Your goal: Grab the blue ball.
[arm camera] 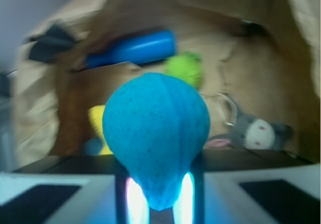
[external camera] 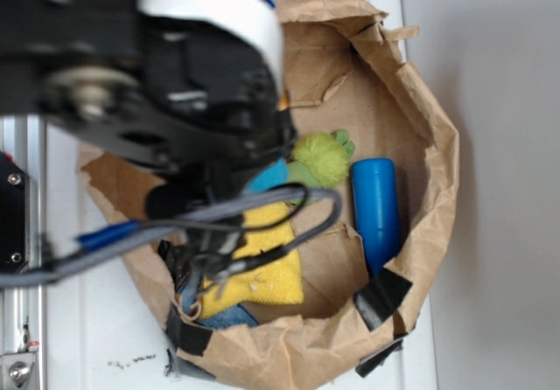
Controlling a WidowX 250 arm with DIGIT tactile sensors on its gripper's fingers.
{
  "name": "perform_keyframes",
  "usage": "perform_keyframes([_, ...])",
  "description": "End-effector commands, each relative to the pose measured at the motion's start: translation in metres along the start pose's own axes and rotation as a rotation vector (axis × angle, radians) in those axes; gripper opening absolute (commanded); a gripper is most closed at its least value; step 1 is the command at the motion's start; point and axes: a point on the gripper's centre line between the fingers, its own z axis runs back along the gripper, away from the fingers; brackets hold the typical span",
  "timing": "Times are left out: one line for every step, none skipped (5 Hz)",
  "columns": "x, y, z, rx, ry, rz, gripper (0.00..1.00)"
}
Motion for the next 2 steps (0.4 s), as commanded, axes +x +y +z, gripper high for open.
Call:
perform_keyframes([0.0110, 0.0086, 0.0189, 0.035, -0.032, 0.002, 0.00])
perform_keyframes([0.0130, 0.0075, 0.0163, 0.048, -0.043, 0.023, 0.00])
